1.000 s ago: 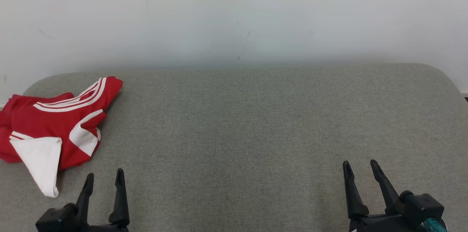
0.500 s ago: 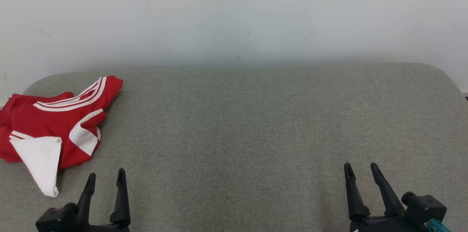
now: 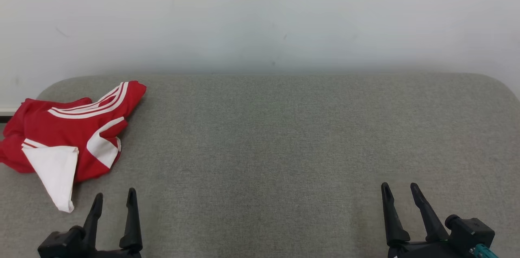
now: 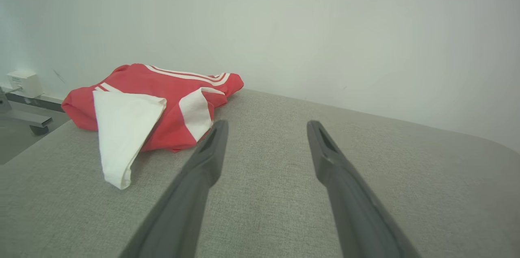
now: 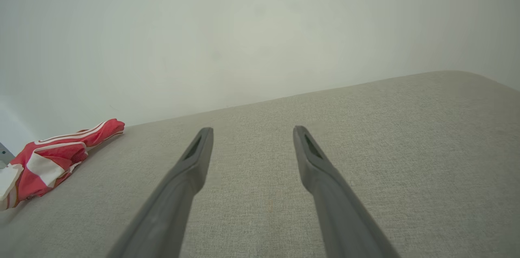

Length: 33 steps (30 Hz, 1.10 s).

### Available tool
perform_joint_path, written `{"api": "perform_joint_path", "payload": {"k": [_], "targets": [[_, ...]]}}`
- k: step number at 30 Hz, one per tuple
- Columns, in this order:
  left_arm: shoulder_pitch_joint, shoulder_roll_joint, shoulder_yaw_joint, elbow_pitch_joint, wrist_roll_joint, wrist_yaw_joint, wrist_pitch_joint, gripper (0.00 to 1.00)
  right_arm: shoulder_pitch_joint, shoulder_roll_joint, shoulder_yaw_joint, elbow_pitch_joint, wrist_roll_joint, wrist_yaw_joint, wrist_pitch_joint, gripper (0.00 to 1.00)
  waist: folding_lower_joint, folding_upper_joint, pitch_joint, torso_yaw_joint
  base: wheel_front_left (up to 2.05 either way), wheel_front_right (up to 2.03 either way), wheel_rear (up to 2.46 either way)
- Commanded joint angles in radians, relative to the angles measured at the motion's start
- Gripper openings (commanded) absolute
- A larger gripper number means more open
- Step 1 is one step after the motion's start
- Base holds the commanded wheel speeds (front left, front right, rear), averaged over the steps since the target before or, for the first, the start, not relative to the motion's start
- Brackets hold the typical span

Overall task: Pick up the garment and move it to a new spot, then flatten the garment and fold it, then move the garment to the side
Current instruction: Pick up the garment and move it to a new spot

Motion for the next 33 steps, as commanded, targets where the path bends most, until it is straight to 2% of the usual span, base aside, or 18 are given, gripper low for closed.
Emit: {"api": "perform_joint_path", "payload": {"k": [1, 18, 33], "targets": [[0.0, 0.006, 0.003, 0.002, -0.004, 0.005, -0.002, 1.0, 0.008, -0.002, 0.004, 0.003, 0.003, -0.002, -0.006, 1.0, 0.0, -0.0001, 0.0, 0.018, 0.0, 0.0, 0.0], [0.014, 0.032, 0.011, 0.009, 0.006, 0.04, -0.006, 1.0, 0.016, -0.002, 0.04, 0.037, 0.025, -0.002, -0.022, 1.0, 0.0, -0.0001, 0.0, 0.204, 0.0, 0.0, 0.0], [0.022, 0.045, 0.012, 0.003, 0.004, 0.061, -0.012, 1.0, 0.0, -0.002, 0.062, 0.061, 0.029, -0.002, -0.027, 1.0, 0.0, -0.0001, 0.004, 0.33, 0.0, 0.0, 0.0]]}}
